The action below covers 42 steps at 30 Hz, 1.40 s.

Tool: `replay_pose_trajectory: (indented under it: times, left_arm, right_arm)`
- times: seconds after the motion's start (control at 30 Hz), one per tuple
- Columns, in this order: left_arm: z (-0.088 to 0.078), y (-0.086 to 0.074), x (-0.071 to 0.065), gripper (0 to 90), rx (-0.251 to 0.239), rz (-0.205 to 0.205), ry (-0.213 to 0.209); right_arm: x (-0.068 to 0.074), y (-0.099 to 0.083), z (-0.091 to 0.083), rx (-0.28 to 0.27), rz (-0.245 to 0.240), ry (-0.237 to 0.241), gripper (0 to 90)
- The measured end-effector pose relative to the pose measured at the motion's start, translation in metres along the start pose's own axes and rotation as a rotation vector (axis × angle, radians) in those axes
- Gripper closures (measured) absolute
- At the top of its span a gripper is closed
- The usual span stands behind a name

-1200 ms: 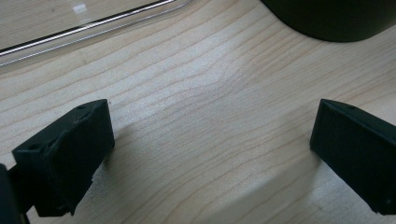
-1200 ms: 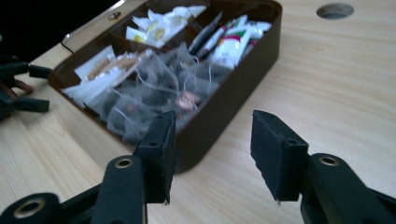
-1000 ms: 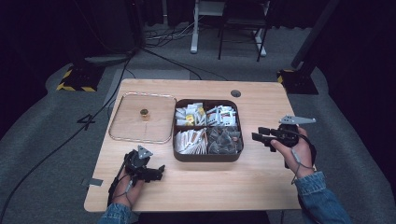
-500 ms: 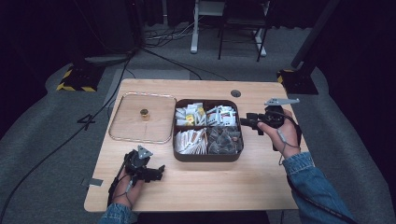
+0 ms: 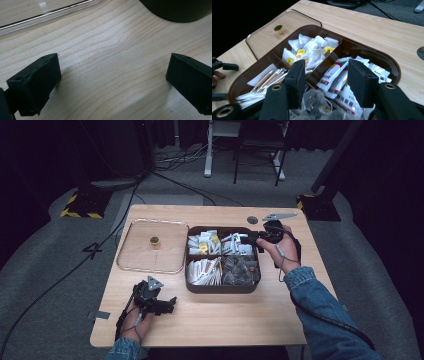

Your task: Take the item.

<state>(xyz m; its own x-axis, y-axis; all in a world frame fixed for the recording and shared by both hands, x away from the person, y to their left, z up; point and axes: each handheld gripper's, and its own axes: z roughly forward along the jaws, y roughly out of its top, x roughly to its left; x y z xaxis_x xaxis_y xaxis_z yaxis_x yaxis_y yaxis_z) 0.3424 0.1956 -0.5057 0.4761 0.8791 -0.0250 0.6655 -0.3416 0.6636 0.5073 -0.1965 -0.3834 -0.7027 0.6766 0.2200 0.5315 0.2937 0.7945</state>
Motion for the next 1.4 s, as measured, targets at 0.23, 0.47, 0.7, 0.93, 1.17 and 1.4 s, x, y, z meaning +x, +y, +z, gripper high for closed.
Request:
replay_pose_trajectory:
  times: [0.23,0.47,0.7,0.93,1.17,1.4]
  left_arm:
    - [0.0,0.0,0.0,0.1,0.0,0.001,0.0]
    - [0.0,0.0,0.0,0.1,-0.001,0.001,0.001]
    - [0.0,0.0,0.0,0.1,-0.001,0.001,0.001]
    - [0.0,0.0,0.0,0.1,-0.002,-0.002,0.0]
    - [0.0,0.0,0.0,0.1,-0.002,-0.001,0.0]
    - [0.0,0.0,0.0,0.1,-0.001,0.001,0.0]
  right_arm:
    - [-0.005,0.009,0.024,0.009,0.05,0.005,49.4]
    - [-0.005,0.016,0.05,0.024,0.065,0.001,49.9]
    - [-0.001,0.015,0.07,0.053,0.059,-0.012,50.0]
    - [0.005,0.014,0.088,0.086,0.055,-0.019,49.9]
    - [0.006,0.01,0.1,0.101,0.114,-0.012,51.9]
    - [0.003,0.005,0.105,0.108,0.167,-0.065,51.9]
